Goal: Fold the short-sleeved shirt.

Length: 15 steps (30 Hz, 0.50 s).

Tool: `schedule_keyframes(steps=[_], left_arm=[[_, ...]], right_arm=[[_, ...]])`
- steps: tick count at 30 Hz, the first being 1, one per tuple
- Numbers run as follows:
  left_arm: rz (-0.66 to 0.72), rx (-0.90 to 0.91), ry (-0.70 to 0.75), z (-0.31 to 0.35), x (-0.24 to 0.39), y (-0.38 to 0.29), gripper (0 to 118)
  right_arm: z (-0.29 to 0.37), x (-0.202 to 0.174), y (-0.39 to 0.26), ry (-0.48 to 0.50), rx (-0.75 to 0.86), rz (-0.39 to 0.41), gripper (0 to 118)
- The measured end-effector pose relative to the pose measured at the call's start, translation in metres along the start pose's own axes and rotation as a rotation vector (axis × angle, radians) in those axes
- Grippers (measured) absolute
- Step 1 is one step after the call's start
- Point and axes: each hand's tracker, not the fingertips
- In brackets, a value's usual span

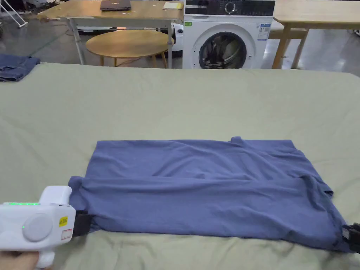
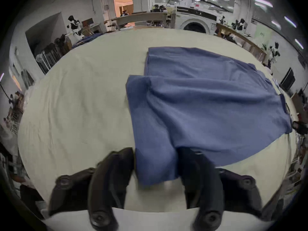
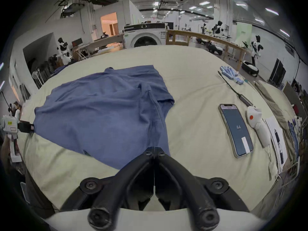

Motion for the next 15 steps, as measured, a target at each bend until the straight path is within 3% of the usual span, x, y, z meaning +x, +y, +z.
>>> schedule_keyframes(steps=[1, 2, 5, 6, 7, 10, 11, 12, 13, 14, 15], left_arm=[[-0.011, 0.005, 0.011, 0.001, 0.003, 0.001, 23], [-0.039, 0.000, -0.005, 0.001, 0.003, 0.003, 8], [-0.016, 0.003, -0.030, 0.003, -0.002, 0.006, 5], [-0.017, 0.002, -0.027, 0.003, -0.002, 0.007, 5], [-0.017, 0.001, -0.030, 0.003, -0.001, 0.008, 5], [-0.020, 0.000, -0.031, 0.003, -0.002, 0.008, 5], [-0.018, -0.001, -0.033, 0.004, -0.001, 0.007, 5], [-0.012, -0.001, -0.036, 0.004, -0.002, 0.007, 5], [-0.009, -0.001, -0.038, 0.005, -0.003, 0.007, 5], [-0.008, 0.002, -0.040, 0.006, -0.003, 0.007, 5], [-0.010, 0.006, -0.037, 0.008, -0.003, 0.007, 5]], right_arm=[[-0.001, 0.002, 0.007, 0.004, -0.004, 0.002, 1], [-0.002, 0.001, 0.007, 0.011, -0.005, 0.000, 15], [-0.013, 0.005, 0.015, 0.046, -0.016, -0.010, 49], [-0.019, 0.003, 0.015, 0.055, -0.035, -0.015, 93], [-0.024, 0.002, 0.014, 0.069, -0.059, -0.016, 118], [-0.042, 0.005, 0.012, 0.026, -0.091, 0.015, 116], [-0.047, 0.006, 0.009, 0.029, -0.109, 0.028, 103], [-0.048, 0.006, 0.007, 0.029, -0.100, 0.027, 68], [-0.044, 0.004, 0.013, 0.036, -0.115, 0.036, 6], [-0.042, 0.002, 0.011, 0.087, -0.095, 0.011, 6], [-0.040, -0.001, 0.011, 0.051, -0.108, 0.018, 6]])
